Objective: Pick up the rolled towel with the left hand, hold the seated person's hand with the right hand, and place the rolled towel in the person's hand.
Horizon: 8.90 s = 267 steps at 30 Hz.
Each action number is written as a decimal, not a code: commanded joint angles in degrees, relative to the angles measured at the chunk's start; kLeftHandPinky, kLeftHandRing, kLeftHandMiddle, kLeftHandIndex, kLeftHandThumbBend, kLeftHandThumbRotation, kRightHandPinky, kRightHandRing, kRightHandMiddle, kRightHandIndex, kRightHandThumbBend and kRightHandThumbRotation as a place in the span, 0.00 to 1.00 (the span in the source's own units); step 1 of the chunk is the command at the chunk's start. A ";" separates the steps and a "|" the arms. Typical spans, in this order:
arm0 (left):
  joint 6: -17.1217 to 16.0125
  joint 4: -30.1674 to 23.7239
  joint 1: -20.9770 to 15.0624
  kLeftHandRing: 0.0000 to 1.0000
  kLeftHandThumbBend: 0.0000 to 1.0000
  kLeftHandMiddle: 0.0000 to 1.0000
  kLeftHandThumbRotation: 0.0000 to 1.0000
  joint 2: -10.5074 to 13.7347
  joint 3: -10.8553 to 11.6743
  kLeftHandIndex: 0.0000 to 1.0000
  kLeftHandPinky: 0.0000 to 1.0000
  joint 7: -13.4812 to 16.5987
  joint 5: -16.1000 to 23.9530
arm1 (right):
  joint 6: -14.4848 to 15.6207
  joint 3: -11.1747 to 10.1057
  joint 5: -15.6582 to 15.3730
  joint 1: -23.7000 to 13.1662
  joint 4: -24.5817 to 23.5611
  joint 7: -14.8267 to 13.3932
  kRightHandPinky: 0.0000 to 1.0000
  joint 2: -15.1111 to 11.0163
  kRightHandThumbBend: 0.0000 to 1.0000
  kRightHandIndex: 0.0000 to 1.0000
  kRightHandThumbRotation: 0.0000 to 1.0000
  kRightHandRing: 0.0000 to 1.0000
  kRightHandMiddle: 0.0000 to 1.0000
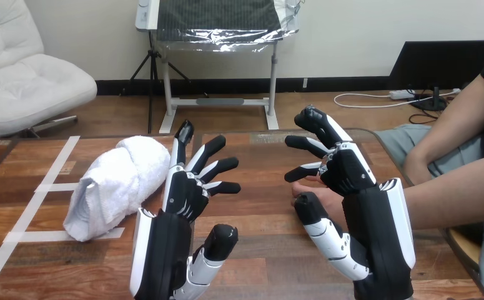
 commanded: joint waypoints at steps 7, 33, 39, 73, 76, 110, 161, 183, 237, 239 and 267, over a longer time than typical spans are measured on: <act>-1.26 0.28 -1.16 0.78 0.83 0.87 0.86 -3.79 0.83 1.00 0.65 0.20 0.61 | -0.60 -0.44 0.17 -2.77 -0.34 -0.01 0.54 0.65 0.59 0.88 0.72 0.78 0.87; -0.96 -0.05 -1.01 0.77 0.84 0.87 0.87 -3.92 0.95 1.00 0.64 0.60 1.47 | -0.60 -0.75 -0.58 -2.71 -0.55 -0.51 0.53 0.95 0.60 0.88 0.73 0.77 0.86; -1.22 0.10 -1.04 0.77 0.83 0.87 0.87 -3.83 0.94 1.00 0.64 0.61 1.55 | -0.22 -0.72 -0.70 -2.56 -0.85 -0.33 0.53 0.79 0.60 0.88 0.73 0.78 0.87; -1.17 0.17 -1.00 0.77 0.83 0.86 0.85 -3.84 1.20 1.00 0.64 0.32 0.65 | -0.96 -0.85 -1.05 -2.91 -0.22 -0.87 0.53 1.00 0.59 0.87 0.73 0.77 0.87; -1.22 0.13 -1.11 0.77 0.82 0.86 0.86 -4.03 1.93 1.00 0.65 1.15 2.01 | -0.91 -0.79 -0.97 -2.96 -0.26 -0.78 0.53 0.95 0.59 0.87 0.73 0.77 0.87; -2.20 1.00 -2.79 0.78 0.81 0.87 0.87 -4.40 4.03 1.00 0.66 2.36 3.69 | -0.43 -0.79 -1.22 -3.06 -0.34 -1.03 0.54 1.15 0.61 0.85 0.74 0.79 0.86; 44.23 -11.80 -12.93 1.00 0.60 1.00 0.82 11.06 17.96 1.00 1.00 25.72 51.69 | -0.52 -0.81 -0.65 -3.36 0.48 -0.92 0.56 1.02 0.62 0.82 0.74 0.81 0.86; 52.56 -4.11 -20.04 1.00 0.69 1.00 0.72 19.05 17.55 1.00 1.00 21.49 48.69 | -0.43 -0.80 -1.23 -3.16 0.71 -1.13 0.55 0.97 0.61 0.81 0.75 0.80 0.86; 50.81 21.00 -38.62 0.92 0.87 0.94 0.59 21.73 13.09 0.94 0.84 4.79 25.01 | -0.64 -1.06 -1.68 -3.11 0.89 -1.28 0.53 0.74 0.61 0.79 0.74 0.79 0.86; 50.76 21.65 -39.07 0.91 0.88 0.94 0.60 21.80 12.89 0.94 0.83 4.04 24.38 | -0.55 -1.08 -1.71 -3.09 0.83 -1.29 0.53 0.75 0.61 0.79 0.74 0.79 0.86; 53.12 29.24 -45.79 0.95 0.93 0.99 0.64 20.51 12.70 1.00 0.81 -8.54 15.53 | 0.19 -0.93 -1.59 -2.87 0.40 -0.98 0.52 0.56 0.61 0.78 0.73 0.79 0.86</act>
